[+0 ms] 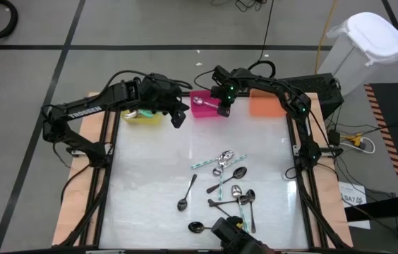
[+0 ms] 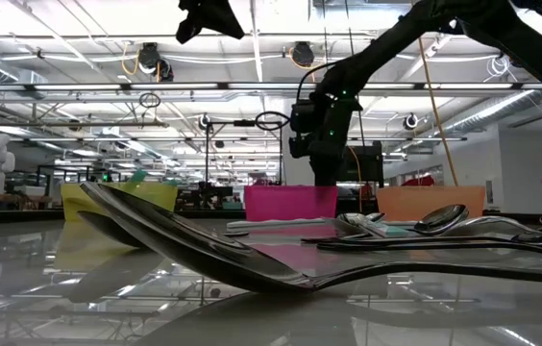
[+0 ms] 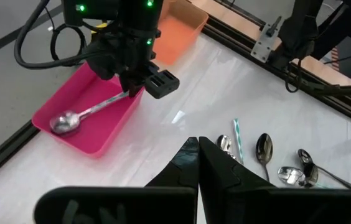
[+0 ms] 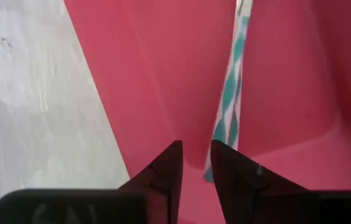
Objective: Sort silverware by color (type)
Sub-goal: Put the white patterned spoon into the pink bin
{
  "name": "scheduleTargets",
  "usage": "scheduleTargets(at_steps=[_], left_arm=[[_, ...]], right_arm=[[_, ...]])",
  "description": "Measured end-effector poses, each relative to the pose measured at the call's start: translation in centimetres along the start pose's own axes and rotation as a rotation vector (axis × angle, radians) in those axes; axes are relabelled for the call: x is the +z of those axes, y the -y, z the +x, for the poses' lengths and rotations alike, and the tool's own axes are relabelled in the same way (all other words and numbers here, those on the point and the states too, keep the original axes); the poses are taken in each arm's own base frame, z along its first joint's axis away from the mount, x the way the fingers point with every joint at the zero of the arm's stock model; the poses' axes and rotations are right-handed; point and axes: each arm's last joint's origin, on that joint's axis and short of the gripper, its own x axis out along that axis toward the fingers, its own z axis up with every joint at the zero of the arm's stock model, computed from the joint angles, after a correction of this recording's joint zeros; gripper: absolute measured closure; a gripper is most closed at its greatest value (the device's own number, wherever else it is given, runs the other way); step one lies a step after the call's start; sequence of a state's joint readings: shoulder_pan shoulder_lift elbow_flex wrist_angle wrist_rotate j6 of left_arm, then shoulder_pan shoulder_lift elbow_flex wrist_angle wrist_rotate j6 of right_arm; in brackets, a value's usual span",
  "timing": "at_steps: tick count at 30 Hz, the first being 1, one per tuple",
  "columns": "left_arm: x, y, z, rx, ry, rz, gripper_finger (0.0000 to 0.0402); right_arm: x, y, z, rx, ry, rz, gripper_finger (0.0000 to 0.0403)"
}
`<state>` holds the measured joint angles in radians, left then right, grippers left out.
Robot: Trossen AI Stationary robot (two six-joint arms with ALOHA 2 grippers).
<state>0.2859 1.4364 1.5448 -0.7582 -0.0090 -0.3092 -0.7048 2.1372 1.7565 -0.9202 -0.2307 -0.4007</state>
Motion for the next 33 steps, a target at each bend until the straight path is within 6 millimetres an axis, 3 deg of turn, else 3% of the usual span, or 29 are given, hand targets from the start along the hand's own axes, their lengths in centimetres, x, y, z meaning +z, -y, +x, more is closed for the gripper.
scheduleTargets(at_steps=[7, 11, 26, 33], left_arm=[[0.0, 0.0, 0.0, 0.0, 0.0, -0.006, 0.0401], [0.0, 0.1, 0.0, -0.002, -0.002, -0.006, 0.0401], [-1.1, 1.8, -0.1, -0.03, -0.061, -0.053, 0.0401], [-3.0, 2.8, 0.2, 0.119, -0.159, -0.15, 0.04]], right_arm=[[-0.1, 0.0, 0.0, 0.002, -0.008, 0.021, 0.0304], [-0.3, -0.3, -1.0, -0.011, -0.022, 0.051, 0.0295], [-1.6, -4.6, -12.6, -0.076, 0.195, 0.181, 0.0286], [-2.5, -8.4, -15.4, -0.043, 0.207, 0.185, 0.0286]])
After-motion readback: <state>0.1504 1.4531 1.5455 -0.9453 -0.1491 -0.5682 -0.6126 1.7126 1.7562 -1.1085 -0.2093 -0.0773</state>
